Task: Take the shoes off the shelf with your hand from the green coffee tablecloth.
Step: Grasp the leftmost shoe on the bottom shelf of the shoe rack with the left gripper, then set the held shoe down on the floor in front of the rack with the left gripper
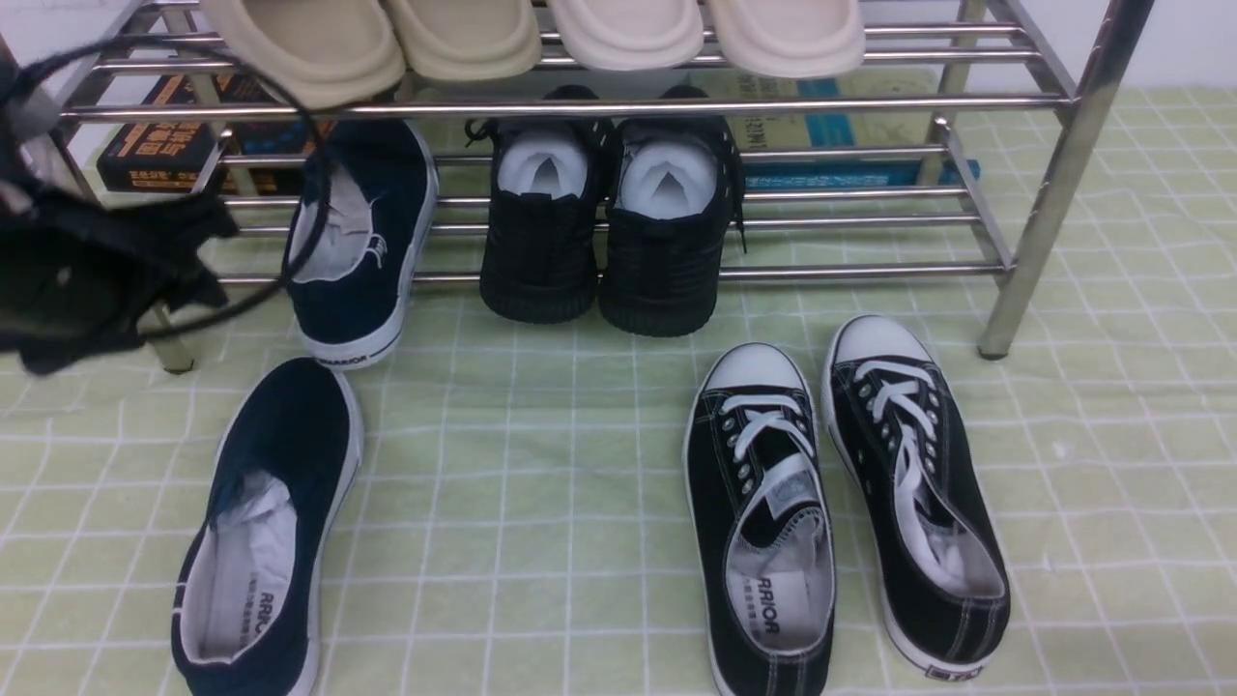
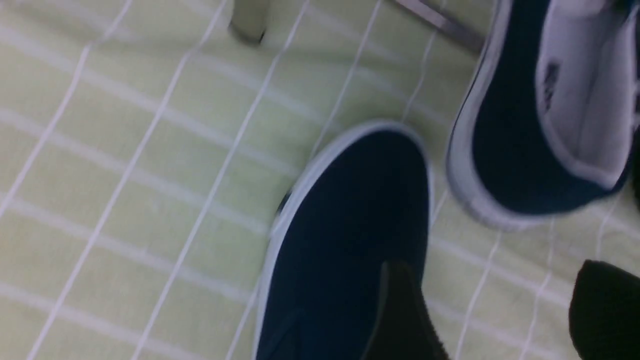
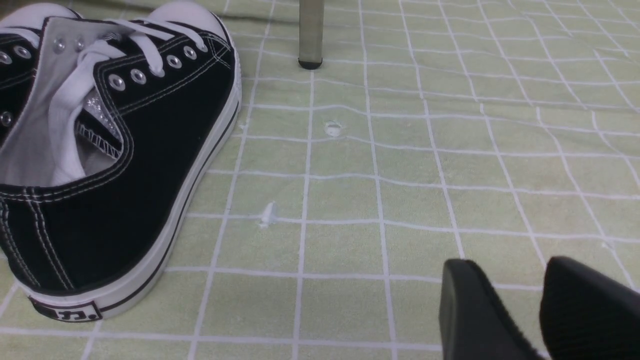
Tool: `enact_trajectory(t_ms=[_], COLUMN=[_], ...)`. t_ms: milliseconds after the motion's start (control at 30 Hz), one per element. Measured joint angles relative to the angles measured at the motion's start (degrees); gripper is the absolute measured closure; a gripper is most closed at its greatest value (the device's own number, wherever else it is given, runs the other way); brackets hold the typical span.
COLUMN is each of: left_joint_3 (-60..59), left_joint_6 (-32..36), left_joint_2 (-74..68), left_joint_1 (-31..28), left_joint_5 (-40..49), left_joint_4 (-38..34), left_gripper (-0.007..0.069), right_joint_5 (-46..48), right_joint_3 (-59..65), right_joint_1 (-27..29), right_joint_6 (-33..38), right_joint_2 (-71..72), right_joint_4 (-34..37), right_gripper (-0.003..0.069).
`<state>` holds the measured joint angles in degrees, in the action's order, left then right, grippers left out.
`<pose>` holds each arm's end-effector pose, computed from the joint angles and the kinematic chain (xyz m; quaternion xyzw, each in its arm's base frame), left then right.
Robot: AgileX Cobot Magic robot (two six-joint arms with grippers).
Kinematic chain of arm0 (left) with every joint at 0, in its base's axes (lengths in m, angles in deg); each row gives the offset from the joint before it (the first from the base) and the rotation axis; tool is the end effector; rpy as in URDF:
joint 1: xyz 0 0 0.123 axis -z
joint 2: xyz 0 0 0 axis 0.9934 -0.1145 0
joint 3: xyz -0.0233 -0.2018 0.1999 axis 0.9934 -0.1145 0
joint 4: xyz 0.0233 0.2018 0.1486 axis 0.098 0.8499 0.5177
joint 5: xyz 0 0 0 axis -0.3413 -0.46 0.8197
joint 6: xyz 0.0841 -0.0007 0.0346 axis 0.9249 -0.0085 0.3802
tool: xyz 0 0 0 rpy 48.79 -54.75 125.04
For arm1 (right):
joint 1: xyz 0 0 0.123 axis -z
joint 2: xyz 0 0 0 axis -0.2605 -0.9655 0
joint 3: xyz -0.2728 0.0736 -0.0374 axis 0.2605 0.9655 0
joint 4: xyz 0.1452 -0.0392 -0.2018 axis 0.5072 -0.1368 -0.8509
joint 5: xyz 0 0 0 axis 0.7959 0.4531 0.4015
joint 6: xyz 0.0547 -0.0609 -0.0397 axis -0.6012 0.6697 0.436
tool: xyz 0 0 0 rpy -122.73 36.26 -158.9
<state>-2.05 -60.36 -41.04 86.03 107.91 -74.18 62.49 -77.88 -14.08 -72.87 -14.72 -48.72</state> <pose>0.2906 -0.0140 0.3113 -0.1915 0.9075 -0.0980 0.3608 0.0518 -0.0003 0.1739 -0.0056 0.8078 -0.0099 0.5893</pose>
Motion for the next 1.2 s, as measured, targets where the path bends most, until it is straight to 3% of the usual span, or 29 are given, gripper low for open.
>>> enact_trajectory(t_ms=[333,667,767,867,967,1100,1200], left_joint_3=[12.76,13.11,13.11,13.24,13.23,13.23,13.23], left_joint_6=[9.82,10.99,10.99,11.15,12.2,12.33,12.44], left_joint_2=[-14.96,-23.39,-24.74,-25.18,-24.99,-23.59,-19.8], left_joint_1=[0.0,0.0,0.0,0.0,-0.1,-0.12,0.02], left_joint_5=[-2.42,-9.0,-9.1,-8.23,-6.94,-2.98,6.01], left_joint_4=[-8.46,-11.1,-11.42,-11.82,-11.3,-11.35,-11.87], left_gripper=[0.0165,0.0181,0.0253,0.0452,0.0573,0.0599,0.0599], right_joint_5=[0.0,0.0,0.0,0.0,0.0,0.0,0.0], right_joint_3=[0.0,0.0,0.0,0.0,0.0,0.0,0.0], right_joint_1=[0.0,0.0,0.0,0.0,0.0,0.0,0.0], right_joint_6=[0.0,0.0,0.0,0.0,0.0,0.0,0.0], right_joint_2=[0.0,0.0,0.0,0.0,0.0,0.0,0.0], right_joint_4=[0.0,0.0,0.0,0.0,0.0,0.0,0.0], right_gripper=[0.0421,0.0421,0.0421,0.0421,0.0421,0.0421,0.0421])
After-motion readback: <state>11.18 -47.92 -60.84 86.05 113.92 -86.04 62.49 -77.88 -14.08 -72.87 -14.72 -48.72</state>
